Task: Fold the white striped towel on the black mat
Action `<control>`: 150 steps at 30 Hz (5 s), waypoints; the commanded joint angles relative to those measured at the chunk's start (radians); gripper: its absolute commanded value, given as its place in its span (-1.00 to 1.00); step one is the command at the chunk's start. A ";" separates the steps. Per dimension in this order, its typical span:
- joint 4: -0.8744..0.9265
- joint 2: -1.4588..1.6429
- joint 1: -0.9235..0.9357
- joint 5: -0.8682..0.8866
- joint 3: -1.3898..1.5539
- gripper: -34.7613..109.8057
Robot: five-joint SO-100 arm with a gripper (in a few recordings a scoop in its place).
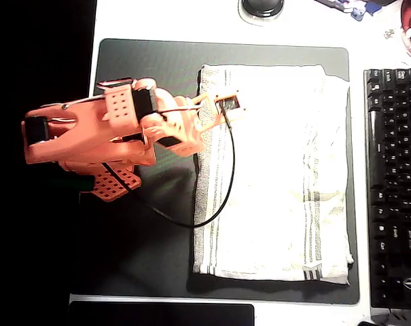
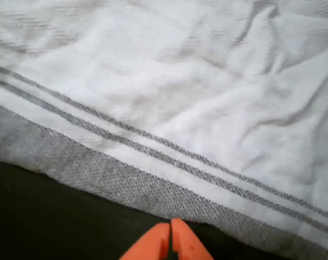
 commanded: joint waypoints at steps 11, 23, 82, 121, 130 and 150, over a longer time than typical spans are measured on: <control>-0.012 -0.647 -0.264 0.302 -0.623 -0.52; -0.015 -1.155 -0.305 0.469 -1.071 -0.52; -0.003 -1.393 -0.299 0.517 -1.341 -0.52; 0.078 -1.132 0.746 0.020 -1.249 -0.52; -0.112 -1.319 0.905 -0.098 -1.216 -0.51; -0.006 -0.904 0.808 -0.094 -0.954 -0.41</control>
